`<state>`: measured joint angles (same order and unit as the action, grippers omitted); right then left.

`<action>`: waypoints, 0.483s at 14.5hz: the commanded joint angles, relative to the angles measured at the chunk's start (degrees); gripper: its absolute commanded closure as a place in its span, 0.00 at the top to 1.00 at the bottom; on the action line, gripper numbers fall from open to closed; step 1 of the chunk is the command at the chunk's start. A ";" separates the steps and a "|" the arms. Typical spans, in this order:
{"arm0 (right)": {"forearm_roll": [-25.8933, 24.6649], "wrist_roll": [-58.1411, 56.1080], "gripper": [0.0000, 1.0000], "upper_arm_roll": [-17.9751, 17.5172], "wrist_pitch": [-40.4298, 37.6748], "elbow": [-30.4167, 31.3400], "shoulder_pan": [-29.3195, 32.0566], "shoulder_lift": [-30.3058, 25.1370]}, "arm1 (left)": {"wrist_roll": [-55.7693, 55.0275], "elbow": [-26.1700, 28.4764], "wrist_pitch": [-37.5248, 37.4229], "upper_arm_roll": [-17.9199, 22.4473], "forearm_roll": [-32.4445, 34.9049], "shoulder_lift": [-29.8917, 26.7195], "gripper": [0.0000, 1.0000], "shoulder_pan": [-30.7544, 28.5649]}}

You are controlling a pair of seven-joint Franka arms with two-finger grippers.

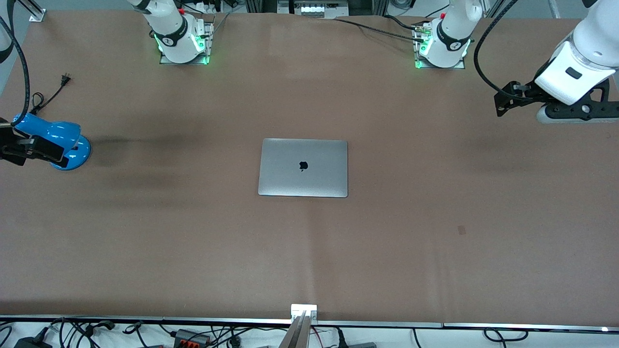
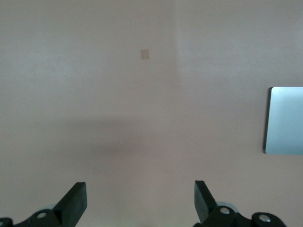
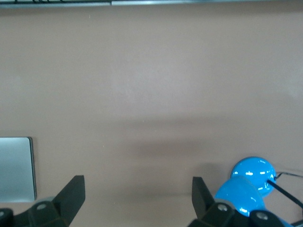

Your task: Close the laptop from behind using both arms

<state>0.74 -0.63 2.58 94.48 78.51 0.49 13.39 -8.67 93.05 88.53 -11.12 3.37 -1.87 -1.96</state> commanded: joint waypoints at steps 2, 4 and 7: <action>-1.00 -0.95 1.00 -0.56 4.47 13.92 0.48 -9.77 | 1.20 -0.23 0.33 -0.75 -0.99 -0.85 1.00 -0.32; -1.00 -0.96 1.00 -0.64 4.05 15.79 0.48 -11.36 | 1.20 -0.23 -0.20 -0.75 -0.91 -0.94 1.00 -0.50; -1.00 -0.96 1.00 -0.73 3.87 20.09 0.48 -15.05 | 1.29 -0.32 -1.52 -0.75 -0.99 -0.94 1.00 -0.68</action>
<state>0.61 -0.74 2.56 96.84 92.99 0.53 2.92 -8.67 92.84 88.41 -11.78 3.37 -1.94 -2.12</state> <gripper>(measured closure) 0.000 0.000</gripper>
